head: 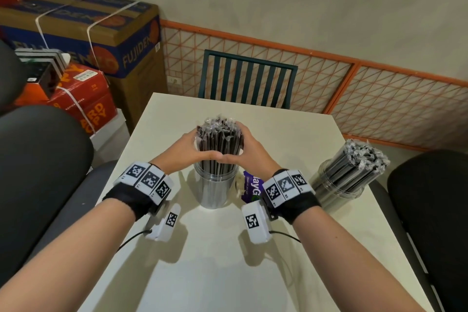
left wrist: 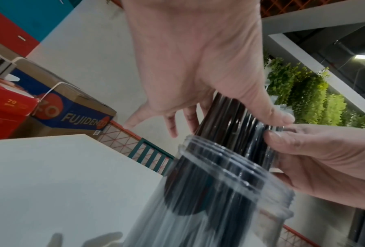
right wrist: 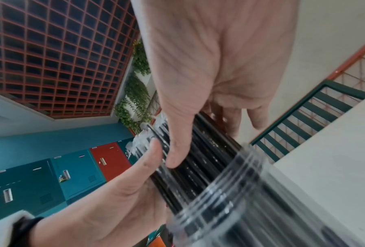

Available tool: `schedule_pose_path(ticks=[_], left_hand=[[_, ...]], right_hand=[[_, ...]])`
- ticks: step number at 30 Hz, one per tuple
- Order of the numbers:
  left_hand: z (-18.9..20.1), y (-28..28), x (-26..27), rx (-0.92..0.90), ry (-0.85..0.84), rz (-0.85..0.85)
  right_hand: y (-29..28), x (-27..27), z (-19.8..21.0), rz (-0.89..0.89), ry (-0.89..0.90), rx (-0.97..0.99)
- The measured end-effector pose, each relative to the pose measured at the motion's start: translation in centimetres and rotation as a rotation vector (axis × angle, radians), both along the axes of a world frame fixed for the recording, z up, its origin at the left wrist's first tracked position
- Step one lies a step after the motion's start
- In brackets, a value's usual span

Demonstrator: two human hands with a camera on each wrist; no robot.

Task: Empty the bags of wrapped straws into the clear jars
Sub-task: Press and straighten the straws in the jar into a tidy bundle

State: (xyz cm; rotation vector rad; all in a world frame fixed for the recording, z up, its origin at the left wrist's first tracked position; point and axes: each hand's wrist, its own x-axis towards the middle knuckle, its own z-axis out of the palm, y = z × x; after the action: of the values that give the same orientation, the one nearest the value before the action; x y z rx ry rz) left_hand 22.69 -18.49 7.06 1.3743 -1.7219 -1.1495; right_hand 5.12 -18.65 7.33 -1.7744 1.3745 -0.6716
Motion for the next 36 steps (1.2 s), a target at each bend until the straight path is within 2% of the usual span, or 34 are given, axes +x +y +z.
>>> schedule_pose_path(ticks=[3, 7, 10, 14, 16, 20, 23, 33, 36], left_hand=[[-0.5, -0.4, -0.1, 0.009, 0.053, -0.045], [-0.6, -1.0, -0.3, 0.012, 0.079, -0.018], [0.5, -1.1, -0.2, -0.042, 0.068, 0.028], [3.2, -0.9, 0.1, -0.129, 0.064, 0.009], [3.7, -0.4, 0.2, -0.112, 0.064, -0.023], [1.5, 0.9, 0.3, 0.004, -0.013, -0.098], [-0.2, 1.5, 0.2, 0.012, -0.059, -0.103], [0.7, 1.3, 0.1, -0.025, -0.089, -0.04], [-0.8, 1.7, 0.2, 0.001, -0.151, -0.081]], right_hand=[[0.4, 0.6, -0.8, -0.025, -0.09, -0.017], [0.2, 1.5, -1.2, -0.063, -0.064, -0.059], [-0.3, 1.4, 0.2, -0.073, -0.04, -0.116], [-0.6, 0.5, 3.3, 0.048, -0.032, -0.148], [-0.4, -0.1, 3.9, 0.104, -0.015, -0.115], [1.1, -1.0, 2.1, 0.141, 0.042, -0.011], [1.8, -1.0, 0.3, 0.134, 0.038, 0.018], [0.9, -0.6, 0.7, 0.061, -0.002, -0.101], [1.1, -0.9, -0.3, 0.097, 0.028, -0.023]])
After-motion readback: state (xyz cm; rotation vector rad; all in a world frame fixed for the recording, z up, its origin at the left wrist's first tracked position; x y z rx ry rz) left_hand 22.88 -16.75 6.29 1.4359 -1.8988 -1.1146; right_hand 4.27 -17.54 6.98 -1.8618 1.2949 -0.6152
